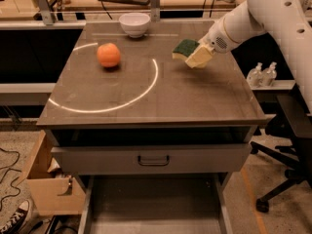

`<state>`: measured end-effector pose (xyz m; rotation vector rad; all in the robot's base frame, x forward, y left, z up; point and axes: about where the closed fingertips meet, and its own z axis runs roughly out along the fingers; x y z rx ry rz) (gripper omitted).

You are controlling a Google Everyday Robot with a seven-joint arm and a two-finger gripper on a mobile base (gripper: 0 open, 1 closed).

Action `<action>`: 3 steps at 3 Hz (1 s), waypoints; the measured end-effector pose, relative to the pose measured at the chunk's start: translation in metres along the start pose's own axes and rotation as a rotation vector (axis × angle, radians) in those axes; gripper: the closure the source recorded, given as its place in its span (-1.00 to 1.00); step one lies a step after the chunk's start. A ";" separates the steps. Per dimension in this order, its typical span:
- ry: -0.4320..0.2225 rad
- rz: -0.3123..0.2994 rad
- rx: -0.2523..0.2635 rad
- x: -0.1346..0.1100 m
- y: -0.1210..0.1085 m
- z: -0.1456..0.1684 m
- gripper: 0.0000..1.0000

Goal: Pick sponge from middle drawer and place on counter

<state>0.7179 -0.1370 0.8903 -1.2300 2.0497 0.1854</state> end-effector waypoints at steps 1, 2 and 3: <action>0.001 -0.001 -0.004 0.000 0.001 0.003 -0.90; 0.001 -0.001 -0.007 0.000 0.002 0.005 -1.00; 0.001 -0.001 -0.007 0.000 0.002 0.005 -1.00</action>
Offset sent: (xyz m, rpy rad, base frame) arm 0.0005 0.0017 -0.0021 0.0002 0.0027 0.0028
